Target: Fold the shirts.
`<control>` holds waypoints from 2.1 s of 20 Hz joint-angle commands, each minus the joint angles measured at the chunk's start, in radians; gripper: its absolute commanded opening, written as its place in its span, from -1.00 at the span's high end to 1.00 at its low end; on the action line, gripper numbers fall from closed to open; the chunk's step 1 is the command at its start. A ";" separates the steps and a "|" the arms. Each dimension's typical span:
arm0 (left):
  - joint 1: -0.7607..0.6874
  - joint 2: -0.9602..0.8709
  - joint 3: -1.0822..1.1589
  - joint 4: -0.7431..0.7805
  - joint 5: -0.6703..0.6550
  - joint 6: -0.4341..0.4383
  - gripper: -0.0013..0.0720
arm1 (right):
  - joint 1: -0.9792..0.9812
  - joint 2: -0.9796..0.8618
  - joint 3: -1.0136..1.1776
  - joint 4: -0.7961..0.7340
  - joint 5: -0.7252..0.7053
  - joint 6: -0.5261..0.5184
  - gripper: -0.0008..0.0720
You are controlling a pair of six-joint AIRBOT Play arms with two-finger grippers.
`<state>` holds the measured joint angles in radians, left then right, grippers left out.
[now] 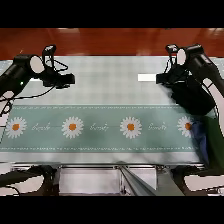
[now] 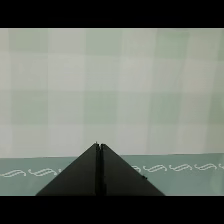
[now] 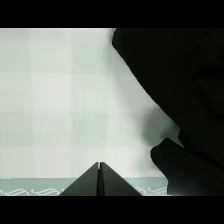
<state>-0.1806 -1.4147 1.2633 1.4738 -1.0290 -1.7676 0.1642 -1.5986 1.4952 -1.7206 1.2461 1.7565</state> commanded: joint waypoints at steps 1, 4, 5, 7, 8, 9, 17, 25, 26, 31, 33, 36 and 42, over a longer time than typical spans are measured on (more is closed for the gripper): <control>0.000 0.000 0.000 0.000 0.000 0.000 0.92 | 0.001 0.000 0.001 0.000 0.000 0.000 0.90; 0.000 0.000 0.000 0.000 0.000 0.000 0.92 | 0.001 0.000 0.001 0.000 0.000 0.000 0.90; 0.000 0.000 0.000 0.000 0.000 0.000 0.92 | 0.001 0.000 0.001 0.000 0.000 0.000 0.90; 0.000 0.000 0.000 0.000 0.000 0.000 0.92 | 0.001 0.000 0.001 0.000 0.000 0.000 0.90; 0.000 0.000 0.000 0.000 0.000 0.000 0.92 | 0.001 0.000 0.001 0.000 0.000 0.000 0.90; 0.000 0.000 0.000 0.000 0.000 0.000 0.92 | 0.001 0.000 0.001 0.000 0.000 0.000 0.90; 0.000 0.000 0.000 0.000 0.005 0.000 0.92 | 0.001 0.000 0.001 0.012 -0.048 0.002 0.90; 0.002 0.004 0.000 0.165 -0.220 0.005 -0.42 | -0.002 0.019 0.103 -0.141 -0.129 -0.083 -0.17; 0.002 0.014 -0.001 0.208 -0.267 0.032 -0.42 | -0.011 0.034 0.124 -0.224 -0.134 -0.089 -0.17; -0.029 0.269 -0.210 0.185 -0.183 -0.017 -0.42 | -0.250 0.055 0.099 -0.123 -0.134 -0.106 -0.17; -0.053 0.394 -0.366 0.183 -0.111 -0.070 -0.42 | -0.359 0.035 0.044 0.027 -0.138 -0.156 -0.17; -0.073 0.478 -0.504 0.182 -0.088 -0.115 -0.42 | -0.446 -0.015 -0.022 0.080 -0.113 -0.186 -0.17; -0.080 0.474 -0.521 0.125 0.026 -0.112 -0.42 | -0.455 -0.159 -0.028 0.127 -0.124 -0.206 -0.17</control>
<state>-0.2562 -0.9535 0.7643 1.6341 -1.0706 -1.8706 -0.2768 -1.6962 1.4750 -1.6485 1.1332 1.5623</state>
